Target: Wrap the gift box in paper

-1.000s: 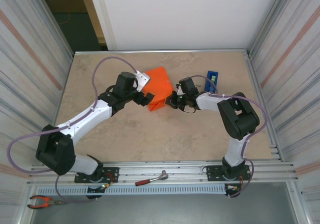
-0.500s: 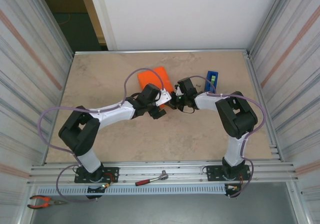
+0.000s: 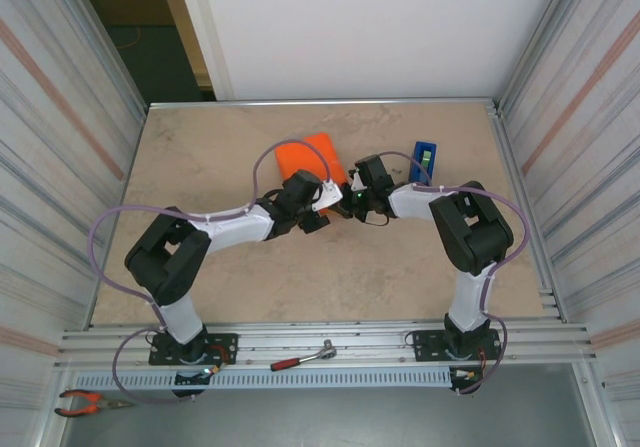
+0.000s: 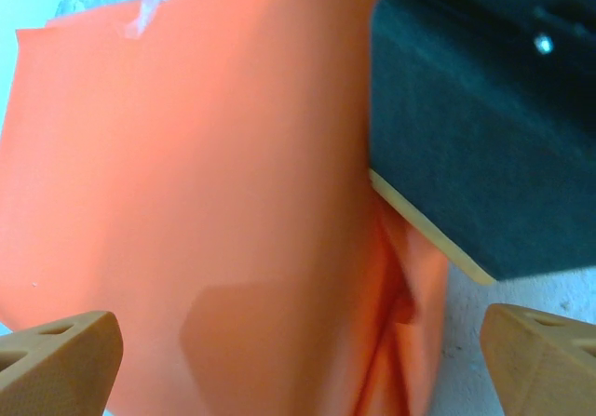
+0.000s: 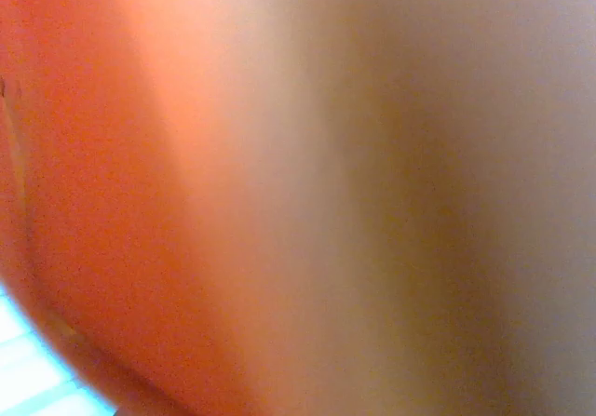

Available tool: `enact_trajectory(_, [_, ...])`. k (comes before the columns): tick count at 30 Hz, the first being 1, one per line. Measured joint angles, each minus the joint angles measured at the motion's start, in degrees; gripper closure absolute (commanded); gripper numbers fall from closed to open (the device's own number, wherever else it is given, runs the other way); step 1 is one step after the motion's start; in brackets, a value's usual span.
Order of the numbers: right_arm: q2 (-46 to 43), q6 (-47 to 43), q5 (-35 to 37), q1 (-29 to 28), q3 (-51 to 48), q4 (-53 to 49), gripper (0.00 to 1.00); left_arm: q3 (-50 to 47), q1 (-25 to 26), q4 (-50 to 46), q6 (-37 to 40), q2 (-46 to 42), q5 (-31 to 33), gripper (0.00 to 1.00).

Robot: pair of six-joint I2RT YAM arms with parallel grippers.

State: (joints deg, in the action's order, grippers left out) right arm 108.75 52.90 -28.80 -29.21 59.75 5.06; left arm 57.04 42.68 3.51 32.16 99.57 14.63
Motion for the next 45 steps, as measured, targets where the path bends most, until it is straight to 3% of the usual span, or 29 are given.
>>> enact_trajectory(13, [0.00,-0.02,0.00,0.33,0.39,0.02,1.00,-0.70,-0.02,2.67,1.99,0.66,0.98,0.03])
enact_trajectory(28, [0.00,0.28,0.26,0.76,0.22,0.72,1.00,-0.02,-1.22,4.92,2.36,2.38,1.33,0.28])
enact_trajectory(45, [-5.40,0.50,0.00,4.48,-8.68,3.93,1.00,1.42,-3.23,2.73,1.22,3.63,1.03,0.36])
